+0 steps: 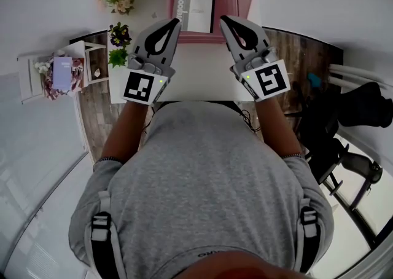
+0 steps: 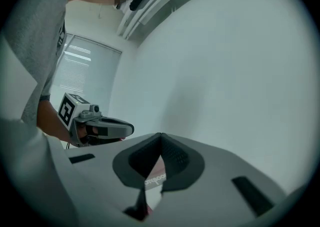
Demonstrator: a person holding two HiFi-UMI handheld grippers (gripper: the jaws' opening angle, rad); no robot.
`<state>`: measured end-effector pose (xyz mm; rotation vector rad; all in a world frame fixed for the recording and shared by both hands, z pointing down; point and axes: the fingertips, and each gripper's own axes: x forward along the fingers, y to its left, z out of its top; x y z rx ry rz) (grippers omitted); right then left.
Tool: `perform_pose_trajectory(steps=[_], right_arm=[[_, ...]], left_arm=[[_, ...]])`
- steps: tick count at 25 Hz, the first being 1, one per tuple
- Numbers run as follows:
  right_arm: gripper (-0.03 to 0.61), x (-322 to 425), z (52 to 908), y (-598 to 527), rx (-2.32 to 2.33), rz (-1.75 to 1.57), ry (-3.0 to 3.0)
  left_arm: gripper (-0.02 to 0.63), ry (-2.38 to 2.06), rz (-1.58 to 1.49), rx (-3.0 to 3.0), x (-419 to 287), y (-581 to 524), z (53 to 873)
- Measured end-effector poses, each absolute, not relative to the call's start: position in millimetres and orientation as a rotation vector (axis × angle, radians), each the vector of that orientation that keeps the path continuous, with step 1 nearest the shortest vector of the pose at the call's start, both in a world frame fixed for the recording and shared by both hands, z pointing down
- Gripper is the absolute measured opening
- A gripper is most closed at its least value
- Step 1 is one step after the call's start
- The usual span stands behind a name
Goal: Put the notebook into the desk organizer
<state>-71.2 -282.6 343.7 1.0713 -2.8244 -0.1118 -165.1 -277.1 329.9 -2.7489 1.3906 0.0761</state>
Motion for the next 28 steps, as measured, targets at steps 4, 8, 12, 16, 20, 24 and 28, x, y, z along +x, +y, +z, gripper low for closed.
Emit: perform_pose_trajectory(steps=[4, 8, 12, 16, 20, 24, 28], right_arm=[[0.006, -67.4, 327.0, -276.1, 1.133, -0.111, -2.921], [0.006, -59.2, 341.5, -267.9, 1.087, -0.139, -2.871], [0.006, -57.1, 345.3, -264.2, 1.064, -0.15, -2.866], [0.006, -56.5, 345.2, -261.8, 1.055, -0.154, -2.866], [0.006, -54.2, 343.5, -260.2, 1.064, -0.153, -2.874], [0.006, -52.4, 343.1, -261.0, 1.076, -0.148, -2.876], [0.006, -51.2, 344.7, -262.7, 1.083, -0.146, -2.866]], left_arm=[[0.02, 1.392, 0.071, -2.746, -158.9, -272.4, 330.2], [0.02, 1.394, 0.073, -2.745, -155.1, -266.9, 333.5], [0.02, 1.402, 0.055, -2.749, -153.4, -264.1, 340.2], [0.018, 1.414, 0.069, -2.742, -152.2, -264.1, 340.0], [0.02, 1.424, 0.051, -2.742, -150.5, -262.2, 342.0], [0.018, 1.412, 0.099, -2.724, -148.3, -261.8, 334.5], [0.02, 1.41, 0.087, -2.724, -149.1, -261.9, 336.4]])
